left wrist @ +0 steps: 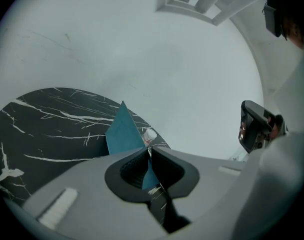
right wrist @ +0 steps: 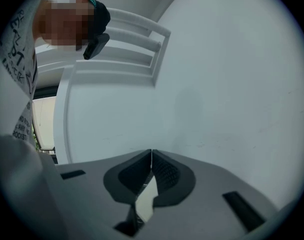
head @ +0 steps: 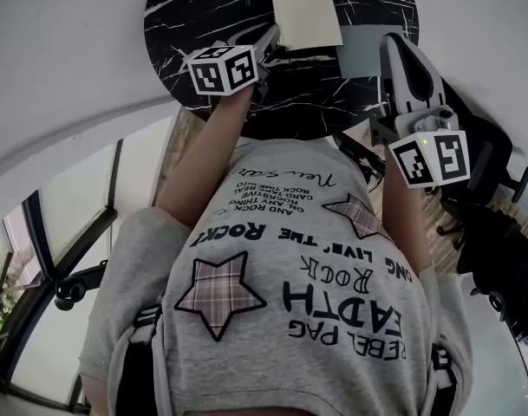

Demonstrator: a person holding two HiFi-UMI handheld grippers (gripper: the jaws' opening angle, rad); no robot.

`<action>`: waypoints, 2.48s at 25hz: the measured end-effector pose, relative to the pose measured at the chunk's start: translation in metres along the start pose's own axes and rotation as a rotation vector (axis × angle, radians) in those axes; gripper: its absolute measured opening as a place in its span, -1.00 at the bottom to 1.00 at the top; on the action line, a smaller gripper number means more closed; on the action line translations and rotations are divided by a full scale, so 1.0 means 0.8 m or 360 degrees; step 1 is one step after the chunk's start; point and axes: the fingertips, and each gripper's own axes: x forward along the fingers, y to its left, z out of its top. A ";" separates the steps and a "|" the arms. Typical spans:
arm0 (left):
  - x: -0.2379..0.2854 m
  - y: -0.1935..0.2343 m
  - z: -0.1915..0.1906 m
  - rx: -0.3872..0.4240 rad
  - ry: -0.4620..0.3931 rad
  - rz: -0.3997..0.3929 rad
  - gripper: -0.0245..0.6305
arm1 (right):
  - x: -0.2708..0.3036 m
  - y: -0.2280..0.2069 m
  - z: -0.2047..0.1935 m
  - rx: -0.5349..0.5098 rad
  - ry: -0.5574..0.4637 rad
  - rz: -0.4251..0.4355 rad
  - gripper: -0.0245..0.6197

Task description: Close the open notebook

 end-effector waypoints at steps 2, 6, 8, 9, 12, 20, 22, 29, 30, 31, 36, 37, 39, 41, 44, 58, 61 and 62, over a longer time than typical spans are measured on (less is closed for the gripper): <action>0.011 -0.010 0.000 0.0031 0.0016 -0.0030 -0.83 | -0.006 -0.004 0.000 0.0002 -0.0005 -0.0025 -0.88; 0.036 -0.030 -0.003 0.0084 0.0055 -0.0079 -0.83 | -0.017 -0.013 0.002 0.0004 -0.0008 -0.0077 -0.88; 0.050 -0.040 -0.005 0.0095 0.0075 -0.0110 -0.83 | -0.021 -0.019 0.003 0.0005 -0.0010 -0.0100 -0.88; 0.058 -0.045 -0.006 0.0108 0.0084 -0.0128 -0.83 | -0.022 -0.021 0.003 0.0006 -0.0009 -0.0111 -0.88; 0.083 -0.061 -0.014 0.0204 0.0122 -0.0191 -0.83 | -0.028 -0.029 0.003 0.0008 -0.0005 -0.0142 -0.88; 0.139 -0.084 -0.043 0.0509 0.0173 -0.0316 -0.82 | -0.042 -0.035 0.007 0.0005 -0.0012 -0.0193 -0.88; 0.151 -0.083 -0.051 0.0429 0.0195 -0.0339 -0.82 | -0.045 -0.036 0.006 0.0002 -0.0006 -0.0207 -0.88; 0.177 -0.068 -0.088 0.0320 0.0339 -0.0365 -0.82 | -0.055 -0.041 0.002 -0.0002 0.0028 -0.0253 -0.88; 0.180 -0.065 -0.094 0.0324 0.0371 -0.0358 -0.82 | -0.055 -0.042 0.001 -0.0001 0.0033 -0.0257 -0.88; 0.182 -0.062 -0.101 0.0332 0.0405 -0.0350 -0.81 | -0.056 -0.042 0.000 0.0002 0.0039 -0.0261 -0.88; 0.188 -0.048 -0.123 0.0365 0.0478 -0.0286 -0.80 | -0.057 -0.042 -0.005 0.0010 0.0057 -0.0259 -0.88; 0.189 -0.046 -0.125 0.0387 0.0479 -0.0266 -0.80 | -0.056 -0.042 -0.006 0.0012 0.0059 -0.0258 -0.88; 0.193 -0.045 -0.131 0.0461 0.0523 -0.0228 -0.82 | -0.054 -0.042 -0.007 0.0016 0.0063 -0.0255 -0.88; 0.196 -0.046 -0.139 0.0564 0.0590 -0.0184 -0.87 | -0.053 -0.042 -0.008 0.0018 0.0062 -0.0254 -0.88; 0.198 -0.045 -0.147 0.0659 0.0630 -0.0131 -0.90 | -0.054 -0.040 -0.007 0.0019 0.0054 -0.0256 -0.88; 0.181 -0.042 -0.144 0.0615 0.0681 -0.0109 -0.90 | -0.042 -0.033 -0.007 0.0018 0.0037 -0.0214 -0.88; 0.172 -0.039 -0.138 0.0657 0.0678 -0.0099 -0.90 | -0.033 -0.032 -0.006 0.0014 0.0035 -0.0188 -0.88; 0.169 -0.039 -0.134 0.0672 0.0669 -0.0097 -0.90 | -0.030 -0.032 -0.006 0.0013 0.0035 -0.0181 -0.88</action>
